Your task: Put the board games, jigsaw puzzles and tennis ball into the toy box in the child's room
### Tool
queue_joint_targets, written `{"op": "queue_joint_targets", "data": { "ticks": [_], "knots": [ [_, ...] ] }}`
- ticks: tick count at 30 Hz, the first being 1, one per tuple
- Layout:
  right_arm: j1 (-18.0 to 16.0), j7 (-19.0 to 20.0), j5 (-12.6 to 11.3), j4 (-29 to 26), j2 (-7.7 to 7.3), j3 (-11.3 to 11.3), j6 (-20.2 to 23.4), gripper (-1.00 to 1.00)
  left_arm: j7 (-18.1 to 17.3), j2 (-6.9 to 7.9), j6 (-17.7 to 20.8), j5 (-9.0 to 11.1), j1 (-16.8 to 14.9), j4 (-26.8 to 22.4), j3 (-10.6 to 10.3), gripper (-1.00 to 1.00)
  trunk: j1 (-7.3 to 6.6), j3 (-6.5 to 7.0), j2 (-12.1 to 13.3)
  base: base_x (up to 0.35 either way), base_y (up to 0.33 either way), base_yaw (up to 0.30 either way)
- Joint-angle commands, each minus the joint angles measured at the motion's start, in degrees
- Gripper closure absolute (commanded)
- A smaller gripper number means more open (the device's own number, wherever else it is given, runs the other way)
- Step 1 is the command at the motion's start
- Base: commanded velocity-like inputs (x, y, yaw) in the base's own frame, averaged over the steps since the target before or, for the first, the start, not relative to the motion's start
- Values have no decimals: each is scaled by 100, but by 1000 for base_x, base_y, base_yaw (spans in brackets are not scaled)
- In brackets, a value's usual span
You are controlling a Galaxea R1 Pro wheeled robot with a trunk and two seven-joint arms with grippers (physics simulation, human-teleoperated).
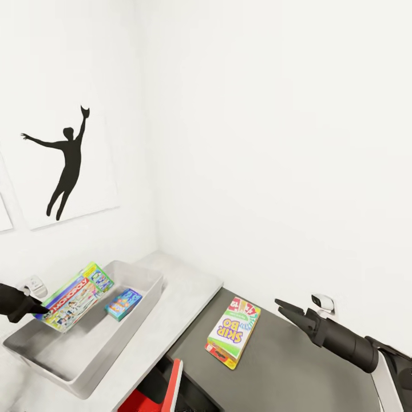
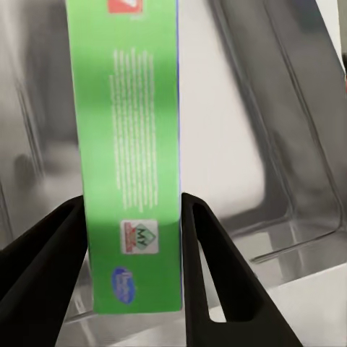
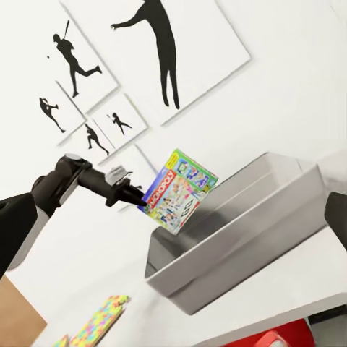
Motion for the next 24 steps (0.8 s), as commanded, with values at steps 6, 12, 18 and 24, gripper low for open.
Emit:
{"op": "queue_joint_targets", "data": {
  "ticks": [6, 12, 18, 24],
  "knots": [
    [-6, 7, -19, 86, -1, -4, 48, -100, -52, -2, 47, -74, 8, -17, -17, 100, 1, -65, -7, 0, 0, 0],
    [-8, 7, -19, 95, -1, -4, 45, -100, -52, -7, 53, -86, 30, -30, -20, 100, 1, -121, -7, 0, 0, 0],
    [-7, 7, -19, 96, -1, -4, 40, -100, -52, -8, 74, -85, 35, -46, -17, 100, 1, -177, -7, 0, 0, 0],
    [-6, 7, -19, 101, -1, -4, 39, -100, -52, 0, 77, -80, 30, -49, 16, 100, 1, -233, -7, 0, 0, 0]
  ]
}}
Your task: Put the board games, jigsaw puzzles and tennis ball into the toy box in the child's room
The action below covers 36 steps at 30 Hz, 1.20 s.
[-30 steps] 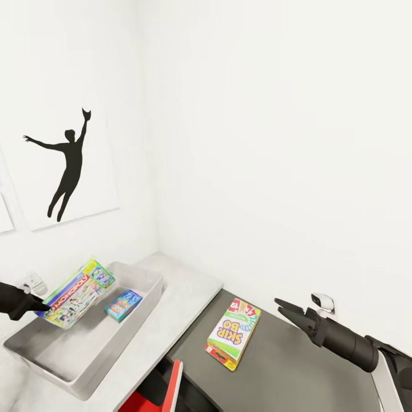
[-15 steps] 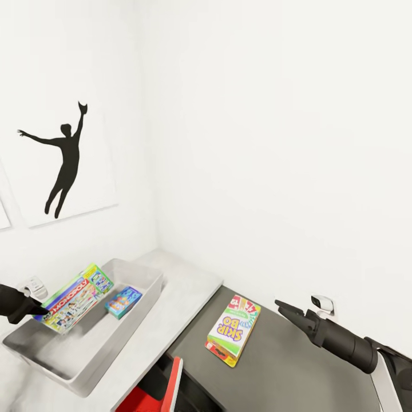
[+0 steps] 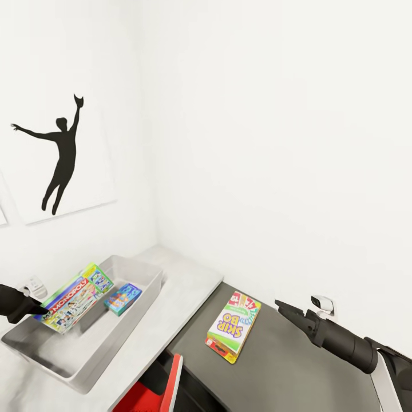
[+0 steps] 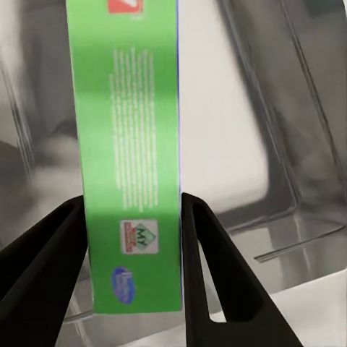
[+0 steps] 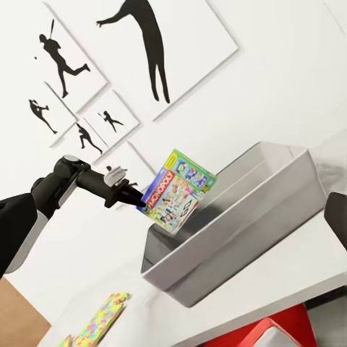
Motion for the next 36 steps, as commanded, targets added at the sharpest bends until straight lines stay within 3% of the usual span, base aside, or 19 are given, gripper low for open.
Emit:
{"op": "queue_joint_targets", "data": {
  "ticks": [1, 13, 16, 19, 20, 24, 27, 34, 36],
  "knots": [
    [-3, 7, -19, 1, -1, -1, 47, -100, -52, -3, 56, -53, -6, -5, 21, 100, 1, -18, -6, 0, 0, 0],
    [-6, 0, -19, 4, -1, -1, 47, -100, -52, 9, 85, 7, -6, -47, 60, 100, 1, -130, -6, 0, 0, 0],
    [-9, 5, -19, 4, -1, -1, 47, -100, -52, 126, 91, 81, -34, -13, 79, 100, 1, -159, -6, 0, 0, 0],
    [-8, 6, -19, 4, -2, -1, 47, -100, -52, 263, 101, 432, -59, 31, 116, 100, 1, -187, -6, 0, 0, 0],
    [-5, 6, -19, 4, -2, -1, 47, -100, -52, 315, 105, 667, -64, 39, 110, 100, 1, -196, -6, 0, 0, 0],
    [-7, 7, -19, 4, -4, -1, 47, -100, -52, 423, 107, 947, -61, 45, 39, 100, 1, -234, -6, 0, 0, 0],
    [-5, 7, -19, 4, -3, -1, 47, -100, -52, 484, 103, 1017, -51, 46, -61, 100, 1, -262, -6, 0, 0, 0],
    [-7, 7, -19, 4, -3, -1, 47, -100, -52, 533, 93, 1158, 1, 49, -671, 100, 1, -327, -6, 0, 0, 0],
    [-5, 7, -19, 4, -2, -1, 47, -100, -52, 539, 94, 1210, 4, 56, -724, 100, 1, -346, -6, 0, 0, 0]
  ]
}}
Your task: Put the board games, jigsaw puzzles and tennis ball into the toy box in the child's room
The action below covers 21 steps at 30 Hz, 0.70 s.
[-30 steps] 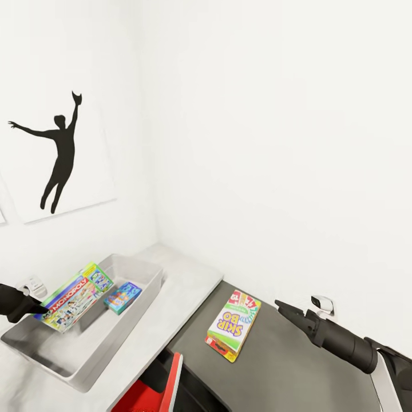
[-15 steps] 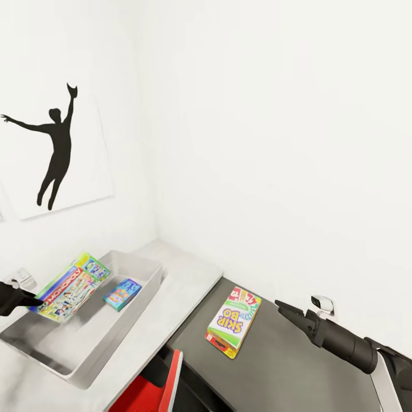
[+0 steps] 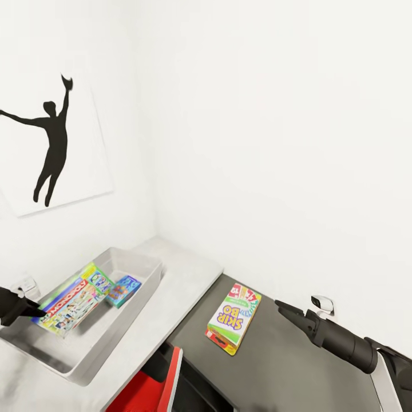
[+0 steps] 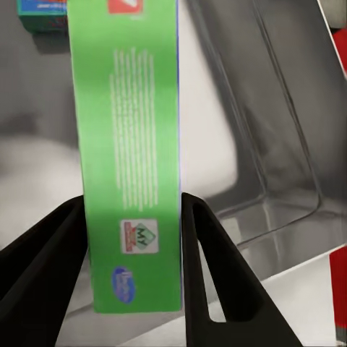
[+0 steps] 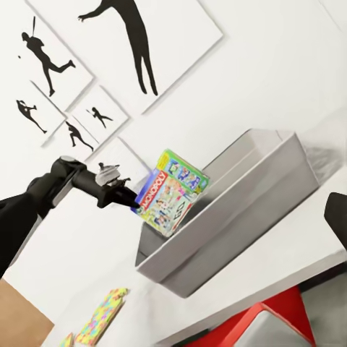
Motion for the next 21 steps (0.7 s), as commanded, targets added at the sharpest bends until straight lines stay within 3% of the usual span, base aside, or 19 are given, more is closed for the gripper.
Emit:
{"op": "queue_joint_targets", "data": {
  "ticks": [1, 3, 6, 10, 12, 16, 18, 21],
  "knots": [
    [-6, 7, -18, 0, -1, -2, 47, -100, -42, 7, 59, 29, -7, 12, -49, 100, 1, -17, -6, 0, 0, 0],
    [-4, 7, -18, 0, -3, -2, 47, -100, -42, 6, 56, 171, 2, 63, -125, 100, 1, -36, -6, 0, 0, 0],
    [-7, 7, -18, 0, -8, -2, 47, -100, -42, 39, 54, 564, 11, 175, -321, 100, 1, -64, -6, 0, 0, 0],
    [-2, 7, -18, 0, -8, -2, 41, -100, -42, 248, 54, 1108, 14, 214, -508, 100, 1, -102, -6, 0, 0, 0],
    [-4, 7, -18, 0, -9, -2, 43, -100, -42, 402, 58, 1502, 15, 226, -721, 100, 1, -121, -6, 0, 0, 0],
    [-4, 7, -18, 0, -7, -2, 45, -100, -42, 570, 61, 1996, 15, 261, -1037, 100, 1, -158, -6, 0, 0, 0],
    [-7, 7, -18, 0, -8, -2, 46, -100, -42, 620, 59, 2144, 15, 325, -1150, 100, 1, -177, -6, 0, 0, 0],
    [-6, 7, -18, 0, -9, -2, 46, -100, -42, 637, 60, 2205, 15, 370, -1204, 100, 1, -205, -6, 0, 0, 0]
  ]
}}
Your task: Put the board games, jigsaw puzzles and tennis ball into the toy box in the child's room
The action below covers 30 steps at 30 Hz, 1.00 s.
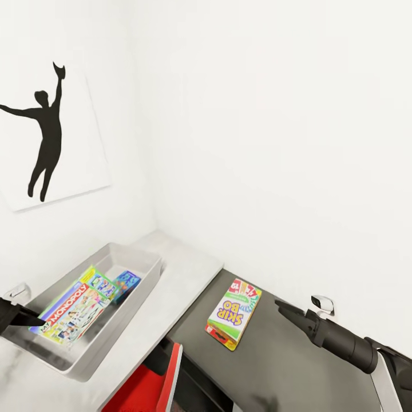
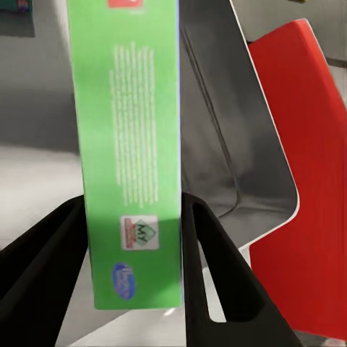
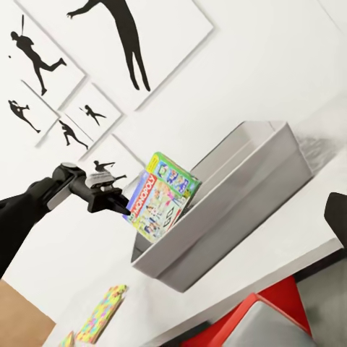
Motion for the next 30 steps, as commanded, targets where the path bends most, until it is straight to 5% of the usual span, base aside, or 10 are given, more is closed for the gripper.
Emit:
{"op": "queue_joint_targets", "data": {
  "ticks": [1, 30],
  "knots": [
    [-3, 7, -18, -1, -1, -2, 47, -100, -7, 13, 57, 49, -13, 14, -54, 100, 1, -17, -6, 0, 0, 0],
    [-2, 7, -18, -1, -1, -2, 46, -100, -7, 129, 58, 67, -13, 17, -103, 100, 1, -289, -6, 0, 0, 0]
  ]
}}
